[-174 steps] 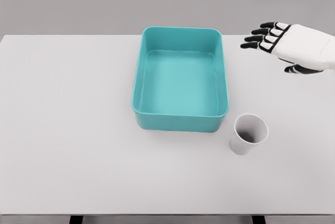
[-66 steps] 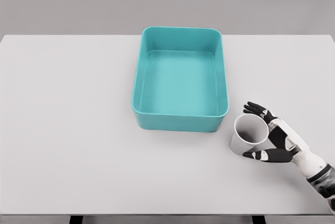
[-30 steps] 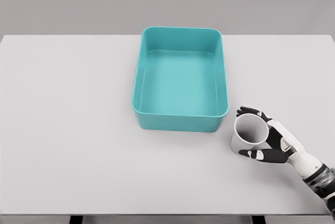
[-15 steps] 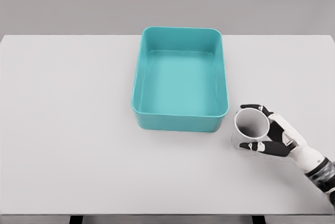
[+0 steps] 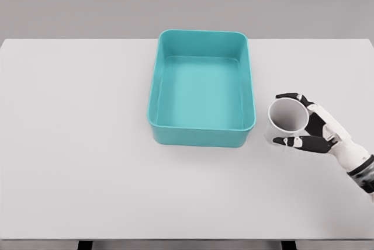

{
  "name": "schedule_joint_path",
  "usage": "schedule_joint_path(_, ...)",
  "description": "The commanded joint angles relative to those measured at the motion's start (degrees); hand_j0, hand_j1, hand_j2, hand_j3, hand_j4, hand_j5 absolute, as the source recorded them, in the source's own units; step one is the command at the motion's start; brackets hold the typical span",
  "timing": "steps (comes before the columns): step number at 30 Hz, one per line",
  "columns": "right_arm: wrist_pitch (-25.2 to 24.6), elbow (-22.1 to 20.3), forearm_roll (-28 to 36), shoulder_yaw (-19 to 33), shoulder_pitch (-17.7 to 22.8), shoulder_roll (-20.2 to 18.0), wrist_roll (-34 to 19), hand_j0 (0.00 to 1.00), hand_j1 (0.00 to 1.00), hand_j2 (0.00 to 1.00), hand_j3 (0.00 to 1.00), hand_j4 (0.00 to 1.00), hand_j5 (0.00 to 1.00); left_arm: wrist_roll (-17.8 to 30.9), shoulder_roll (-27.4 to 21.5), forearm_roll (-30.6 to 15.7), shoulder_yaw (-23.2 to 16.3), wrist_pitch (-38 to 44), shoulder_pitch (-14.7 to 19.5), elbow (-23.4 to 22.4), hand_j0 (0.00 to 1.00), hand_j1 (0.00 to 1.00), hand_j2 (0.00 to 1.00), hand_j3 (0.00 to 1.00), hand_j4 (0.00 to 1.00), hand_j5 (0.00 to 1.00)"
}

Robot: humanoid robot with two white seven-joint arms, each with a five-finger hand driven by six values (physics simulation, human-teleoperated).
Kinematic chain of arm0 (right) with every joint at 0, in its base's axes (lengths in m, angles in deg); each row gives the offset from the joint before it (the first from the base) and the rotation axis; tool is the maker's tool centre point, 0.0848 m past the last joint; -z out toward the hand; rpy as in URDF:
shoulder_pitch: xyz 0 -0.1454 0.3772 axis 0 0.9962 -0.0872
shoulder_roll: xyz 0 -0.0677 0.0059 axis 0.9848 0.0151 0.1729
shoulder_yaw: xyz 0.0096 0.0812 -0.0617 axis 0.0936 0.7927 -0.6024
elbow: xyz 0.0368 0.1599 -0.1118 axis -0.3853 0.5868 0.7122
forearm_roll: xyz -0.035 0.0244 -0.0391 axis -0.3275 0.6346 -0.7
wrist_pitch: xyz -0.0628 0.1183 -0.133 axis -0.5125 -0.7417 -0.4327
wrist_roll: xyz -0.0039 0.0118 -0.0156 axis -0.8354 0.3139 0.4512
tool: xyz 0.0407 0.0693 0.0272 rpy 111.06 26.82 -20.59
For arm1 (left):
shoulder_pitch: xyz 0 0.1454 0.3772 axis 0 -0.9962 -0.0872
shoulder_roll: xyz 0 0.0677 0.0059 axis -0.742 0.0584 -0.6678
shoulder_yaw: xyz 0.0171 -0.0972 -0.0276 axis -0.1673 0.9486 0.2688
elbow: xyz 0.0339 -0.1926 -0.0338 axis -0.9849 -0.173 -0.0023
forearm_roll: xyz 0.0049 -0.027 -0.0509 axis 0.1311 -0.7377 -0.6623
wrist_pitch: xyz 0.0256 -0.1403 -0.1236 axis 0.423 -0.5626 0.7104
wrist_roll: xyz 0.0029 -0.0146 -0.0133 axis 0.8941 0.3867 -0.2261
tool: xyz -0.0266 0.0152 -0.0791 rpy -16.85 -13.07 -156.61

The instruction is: Put the paper cup into the basket with your right arm

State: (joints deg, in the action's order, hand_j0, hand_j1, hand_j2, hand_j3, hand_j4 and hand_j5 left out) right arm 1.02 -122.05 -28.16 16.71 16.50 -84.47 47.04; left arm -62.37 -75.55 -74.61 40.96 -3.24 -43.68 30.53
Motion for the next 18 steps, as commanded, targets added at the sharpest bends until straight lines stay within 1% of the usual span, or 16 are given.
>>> schedule_joint_path(1, -1.0, 0.0, 0.3, 0.2, 0.0, -0.1, 0.0, 0.52, 0.52, 0.52, 0.52, 0.52, 0.52, 0.0, 0.0, 0.0, 0.0, 0.0, 0.0, 0.0, 1.0, 1.0, 1.0, 1.0, 1.0, 1.0)
schedule_joint_path(5, -2.9, 0.0, 0.2, 0.2, -4.1, -0.1, 0.0, 0.52, 0.52, 0.52, 0.52, 0.52, 0.52, 0.0, 0.0, 0.0, 0.0, 0.0, 0.0, 0.0, 1.0, 1.0, 1.0, 1.0, 1.0, 1.0)
schedule_joint_path(13, -4.5, 0.2, 0.0, 0.2, -6.9, 0.1, 0.0, 0.5, 0.5, 0.5, 0.5, 0.5, 0.5, 0.0, 0.0, 0.0, 0.0, 0.0, 0.0, 0.0, 1.0, 1.0, 1.0, 1.0, 1.0, 1.0)
schedule_joint_path(18, -4.6, 0.3, -0.1, -0.2, -8.6, 0.2, 0.0, 0.5, 0.5, 0.5, 0.5, 0.5, 0.5, 0.0, 0.0, 0.1, 0.0, 0.0, 0.0, 0.0, 1.0, 1.0, 1.0, 1.0, 1.0, 1.0)
